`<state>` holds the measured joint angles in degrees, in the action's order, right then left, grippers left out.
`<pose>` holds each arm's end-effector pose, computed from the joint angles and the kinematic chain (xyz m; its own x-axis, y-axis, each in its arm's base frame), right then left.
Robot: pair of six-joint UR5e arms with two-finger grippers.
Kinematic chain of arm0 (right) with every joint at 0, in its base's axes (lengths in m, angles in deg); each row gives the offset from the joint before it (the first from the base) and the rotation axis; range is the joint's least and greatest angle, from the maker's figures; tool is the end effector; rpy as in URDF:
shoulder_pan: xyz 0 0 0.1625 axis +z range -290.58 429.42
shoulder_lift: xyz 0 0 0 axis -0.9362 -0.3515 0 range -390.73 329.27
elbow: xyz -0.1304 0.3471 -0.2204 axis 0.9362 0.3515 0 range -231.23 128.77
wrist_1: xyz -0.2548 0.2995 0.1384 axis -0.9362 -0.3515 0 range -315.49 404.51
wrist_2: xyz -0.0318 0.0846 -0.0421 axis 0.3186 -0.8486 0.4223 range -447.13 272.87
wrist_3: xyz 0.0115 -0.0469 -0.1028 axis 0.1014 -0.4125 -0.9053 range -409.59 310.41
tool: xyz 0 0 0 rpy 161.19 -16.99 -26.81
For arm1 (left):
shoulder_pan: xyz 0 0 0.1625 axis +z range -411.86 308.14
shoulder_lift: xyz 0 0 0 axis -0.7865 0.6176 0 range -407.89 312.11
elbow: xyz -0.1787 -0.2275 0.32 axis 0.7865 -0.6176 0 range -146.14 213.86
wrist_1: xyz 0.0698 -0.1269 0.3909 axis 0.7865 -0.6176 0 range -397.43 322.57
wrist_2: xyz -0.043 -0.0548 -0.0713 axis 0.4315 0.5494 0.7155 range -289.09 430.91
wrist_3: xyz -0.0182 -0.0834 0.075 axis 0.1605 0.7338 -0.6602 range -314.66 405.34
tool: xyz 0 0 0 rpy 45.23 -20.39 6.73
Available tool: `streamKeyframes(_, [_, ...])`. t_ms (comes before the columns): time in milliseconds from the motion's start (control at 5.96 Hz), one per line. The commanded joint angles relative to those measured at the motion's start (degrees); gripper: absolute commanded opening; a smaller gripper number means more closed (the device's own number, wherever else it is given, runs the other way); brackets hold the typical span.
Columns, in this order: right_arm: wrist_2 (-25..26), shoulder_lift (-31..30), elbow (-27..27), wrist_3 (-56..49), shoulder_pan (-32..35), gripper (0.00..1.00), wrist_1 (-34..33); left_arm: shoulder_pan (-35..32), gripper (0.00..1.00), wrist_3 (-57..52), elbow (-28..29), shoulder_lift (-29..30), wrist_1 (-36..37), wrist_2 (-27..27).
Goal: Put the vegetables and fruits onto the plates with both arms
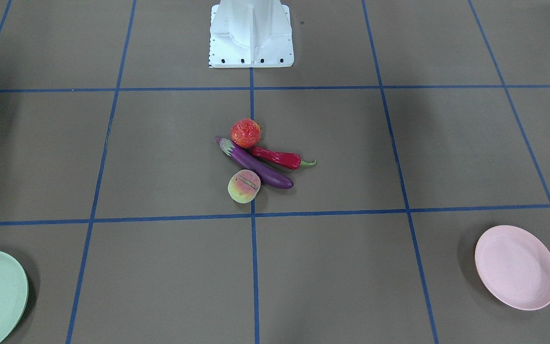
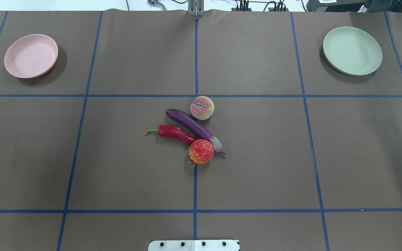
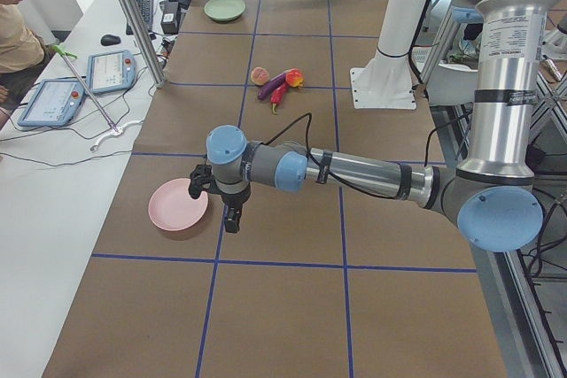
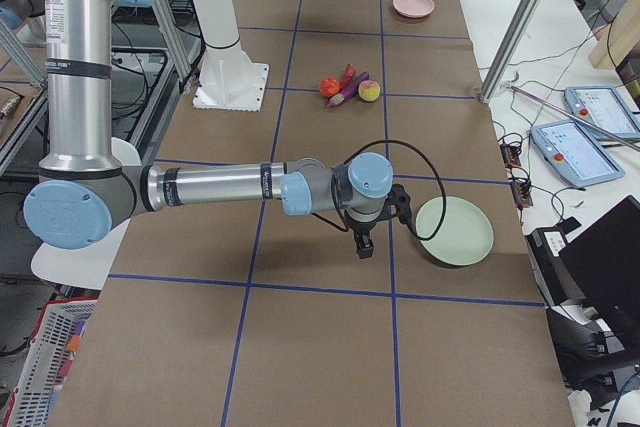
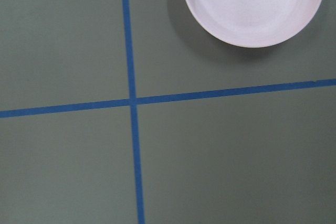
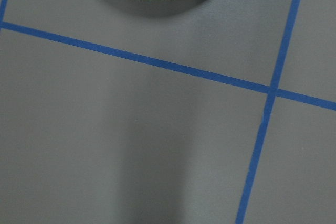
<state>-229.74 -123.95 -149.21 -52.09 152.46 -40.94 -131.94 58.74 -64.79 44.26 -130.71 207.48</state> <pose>-0.0152 -0.4806 0.6124 0.5815 -0.2436 0.7762 0.1452 0.9699 0.1957 0.0396 -0.5208 0.5711 0.6680 0.0631 -0.7415 -0.0127 0.9972 0.0734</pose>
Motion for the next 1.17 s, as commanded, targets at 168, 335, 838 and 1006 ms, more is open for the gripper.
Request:
streamKeyframes(168, [-0.91, 0.58, 0.51, 0.04, -0.51, 1.00, 0.37, 12.54, 1.00, 31.31, -2.59, 9.24, 0.20, 3.35])
streamKeyframes(335, [-0.91, 0.76, 0.51, 0.04, -0.68, 1.00, 0.37, 16.59, 1.00, 43.08, -3.38, 12.06, 0.20, 3.18])
streamKeyframes(838, [-0.39, 4.52, 0.33, 7.27, -3.57, 1.00, 0.37, 33.44, 1.00, 80.53, -1.56, 27.51, 0.47, -6.00])
streamKeyframes(1006, [-0.21, 5.67, 0.33, 10.91, -4.98, 1.00, 0.46, 36.63, 1.00, 87.43, 2.80, 32.78, 0.29, -8.49])
